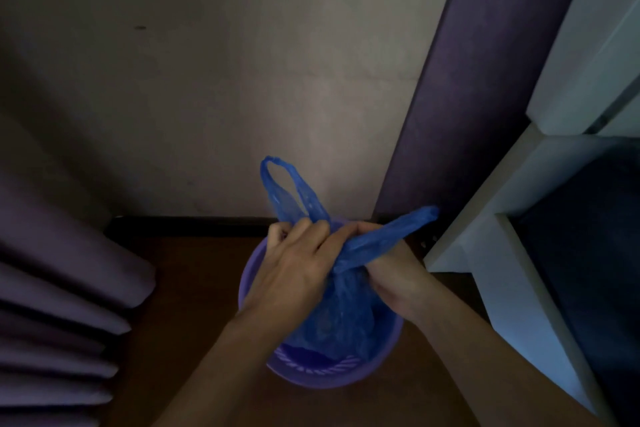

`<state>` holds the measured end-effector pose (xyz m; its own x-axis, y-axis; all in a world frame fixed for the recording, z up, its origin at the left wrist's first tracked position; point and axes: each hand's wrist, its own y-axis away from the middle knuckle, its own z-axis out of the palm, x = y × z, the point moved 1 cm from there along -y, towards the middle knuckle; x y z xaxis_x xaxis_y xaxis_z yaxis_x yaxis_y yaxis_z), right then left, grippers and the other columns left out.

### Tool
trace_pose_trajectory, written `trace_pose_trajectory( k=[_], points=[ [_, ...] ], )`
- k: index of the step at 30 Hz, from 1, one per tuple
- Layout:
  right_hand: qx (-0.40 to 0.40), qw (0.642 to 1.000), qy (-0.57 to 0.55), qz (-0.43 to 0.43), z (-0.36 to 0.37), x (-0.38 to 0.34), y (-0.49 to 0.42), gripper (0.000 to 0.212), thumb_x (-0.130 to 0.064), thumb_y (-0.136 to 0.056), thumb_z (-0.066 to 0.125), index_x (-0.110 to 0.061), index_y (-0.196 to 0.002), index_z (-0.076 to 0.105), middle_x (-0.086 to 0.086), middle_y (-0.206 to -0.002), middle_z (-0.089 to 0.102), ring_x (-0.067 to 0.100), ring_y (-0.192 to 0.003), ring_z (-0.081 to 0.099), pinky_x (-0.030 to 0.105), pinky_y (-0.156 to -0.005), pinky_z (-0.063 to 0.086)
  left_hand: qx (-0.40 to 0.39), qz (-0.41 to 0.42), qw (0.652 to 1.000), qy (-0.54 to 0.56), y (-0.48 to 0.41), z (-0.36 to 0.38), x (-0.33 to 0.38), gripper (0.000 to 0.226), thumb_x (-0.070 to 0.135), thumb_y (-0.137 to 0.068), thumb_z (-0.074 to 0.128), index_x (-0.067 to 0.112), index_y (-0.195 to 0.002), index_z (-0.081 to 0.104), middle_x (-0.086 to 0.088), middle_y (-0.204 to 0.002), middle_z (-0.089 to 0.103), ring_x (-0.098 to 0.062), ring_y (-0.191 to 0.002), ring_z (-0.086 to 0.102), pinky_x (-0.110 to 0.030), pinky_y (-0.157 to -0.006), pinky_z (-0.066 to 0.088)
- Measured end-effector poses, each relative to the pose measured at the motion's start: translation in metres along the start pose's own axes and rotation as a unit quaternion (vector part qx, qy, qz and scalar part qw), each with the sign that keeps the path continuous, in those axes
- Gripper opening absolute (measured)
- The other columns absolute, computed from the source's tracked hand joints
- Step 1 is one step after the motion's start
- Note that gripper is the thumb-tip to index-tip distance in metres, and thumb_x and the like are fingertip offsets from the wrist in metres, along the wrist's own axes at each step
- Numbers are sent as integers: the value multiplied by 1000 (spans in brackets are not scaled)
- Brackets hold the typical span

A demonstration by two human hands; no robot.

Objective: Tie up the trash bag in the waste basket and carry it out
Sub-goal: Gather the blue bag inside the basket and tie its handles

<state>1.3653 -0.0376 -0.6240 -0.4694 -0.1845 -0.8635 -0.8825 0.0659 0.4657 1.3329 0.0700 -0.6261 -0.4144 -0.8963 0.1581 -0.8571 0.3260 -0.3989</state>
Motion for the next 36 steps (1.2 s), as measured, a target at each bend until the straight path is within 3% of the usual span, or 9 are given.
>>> trace_pose_trajectory(
  k=[4, 8, 11, 14, 16, 19, 23, 30, 36],
  points=[
    [-268, 960, -76, -42, -42, -9, 11, 19, 0, -87, 66, -10, -101, 74, 14, -104, 76, 28, -103, 71, 50, -101, 51, -4, -45, 999, -9, -1, -1, -5, 36, 35, -82, 55, 18, -112, 66, -5, -103, 56, -28, -97, 52, -42, -79, 35],
    [-44, 963, 148, -222, -58, -6, 3, 14, -10, -88, 65, -23, -90, 69, -3, -92, 72, 6, -88, 68, 27, -78, 55, -45, -50, 998, -15, -1, 4, -13, 27, 31, -77, 70, 18, -101, 70, -7, -135, 53, -27, -127, 40, -48, -99, 29],
    [156, 849, 155, -480, -75, -24, 19, 20, -4, -79, 62, -9, -98, 60, 3, -104, 55, 6, -88, 57, 17, -73, 46, -94, -9, 996, 6, -2, 8, -16, 28, 26, -75, 60, 18, -98, 73, 1, -114, 66, -20, -118, 55, -47, -112, 24],
    [109, 720, 280, -625, -70, -36, 41, 40, -20, -78, 65, -1, -113, 63, 15, -114, 59, 20, -108, 55, 34, -98, 45, -128, -10, 991, 49, -1, 14, -17, 24, 26, -71, 55, 17, -86, 72, 1, -90, 69, -22, -101, 63, -45, -116, 25],
    [42, 688, 415, -594, -55, -24, 38, 49, -37, -86, 62, -10, -127, 59, 8, -121, 65, 21, -118, 58, 49, -114, 33, -122, -14, 990, 69, -1, 15, -17, 17, 25, -71, 56, 19, -79, 70, 4, -85, 69, -17, -100, 62, -39, -118, 21],
    [-46, 744, 481, -461, -46, -13, 24, 49, -55, -95, 47, -20, -129, 47, 1, -115, 68, 17, -107, 64, 43, -112, 37, -122, -23, 984, 126, -2, 15, -21, 15, 19, -67, 49, 13, -68, 63, 0, -72, 65, -18, -83, 62, -33, -114, 29],
    [-144, 785, 474, -371, -46, -10, 13, 22, -50, -99, 42, -29, -106, 45, -8, -93, 59, 13, -82, 58, 28, -67, 40, -182, -60, 959, 207, 0, 10, -30, 10, 11, -69, 54, 13, -77, 60, -3, -76, 67, -18, -71, 60, -45, -66, 49],
    [-178, 787, 380, -452, -45, -9, 11, 10, -38, -97, 58, -31, -96, 63, -22, -75, 52, -6, -67, 50, 8, -64, 34, -129, -18, 968, 214, 3, 6, -37, 16, 10, -69, 60, 21, -76, 50, 4, -74, 60, -15, -72, 53, -40, -62, 44],
    [-168, 876, 185, -412, -59, -10, 2, 14, -27, -95, 63, -19, -86, 70, -12, -70, 64, 6, -67, 64, 16, -62, 45, -49, -38, 978, 198, -1, 4, -37, 12, 23, -75, 56, 16, -85, 59, 10, -82, 51, -6, -79, 44, -26, -71, 40]
  ],
)
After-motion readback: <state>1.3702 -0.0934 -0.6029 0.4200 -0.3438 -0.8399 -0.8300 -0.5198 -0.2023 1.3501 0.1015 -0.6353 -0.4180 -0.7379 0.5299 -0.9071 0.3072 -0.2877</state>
